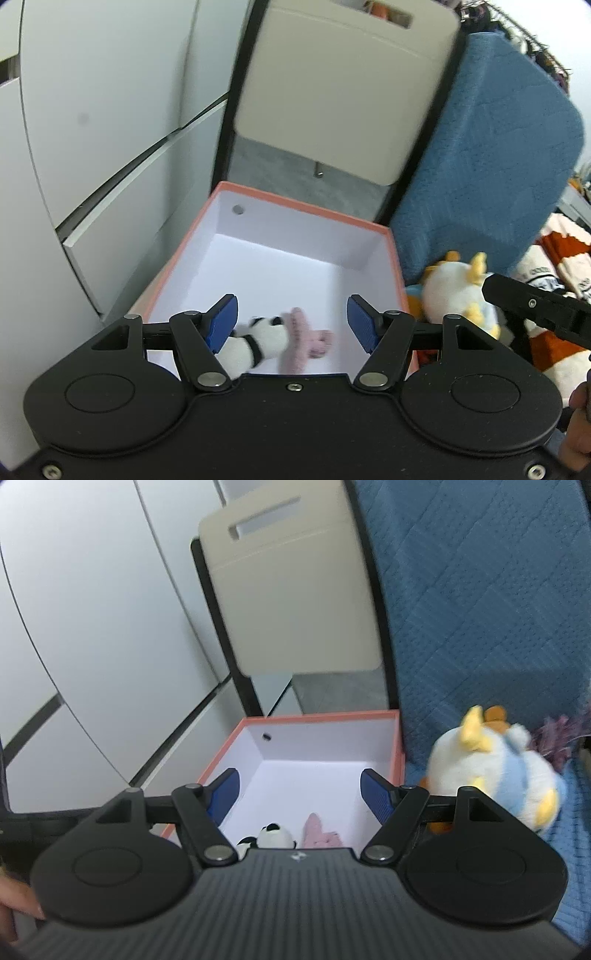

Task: Organize objects
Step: 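Open both tools to drop the panda and pink plush into the box, then withdraw both tools from the box back toward the chair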

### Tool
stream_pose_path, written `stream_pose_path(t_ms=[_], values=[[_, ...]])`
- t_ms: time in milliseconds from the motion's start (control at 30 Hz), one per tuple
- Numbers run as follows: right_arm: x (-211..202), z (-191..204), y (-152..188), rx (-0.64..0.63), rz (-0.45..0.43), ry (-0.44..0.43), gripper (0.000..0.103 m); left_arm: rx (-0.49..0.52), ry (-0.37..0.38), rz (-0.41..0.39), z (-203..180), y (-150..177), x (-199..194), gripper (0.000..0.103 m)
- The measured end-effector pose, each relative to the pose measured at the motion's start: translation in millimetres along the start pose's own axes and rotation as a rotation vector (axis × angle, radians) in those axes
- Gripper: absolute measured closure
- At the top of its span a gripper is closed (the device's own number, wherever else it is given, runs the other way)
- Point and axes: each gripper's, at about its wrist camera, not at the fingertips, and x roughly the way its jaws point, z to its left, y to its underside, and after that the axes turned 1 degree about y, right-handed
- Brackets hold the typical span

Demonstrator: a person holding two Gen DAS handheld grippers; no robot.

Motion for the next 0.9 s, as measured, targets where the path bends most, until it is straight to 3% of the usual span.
stream_pose_path(t_ms=[433,900], values=[[-71,-47,10,0.017,-0.083,0.037,0.029,0.083,0.058,-0.012,-80,38,-19,0.040],[-115,-119,43,0.080,-0.106,0.153,0.029,0.167,0.130,0.028,-162,77,-14,0.040]])
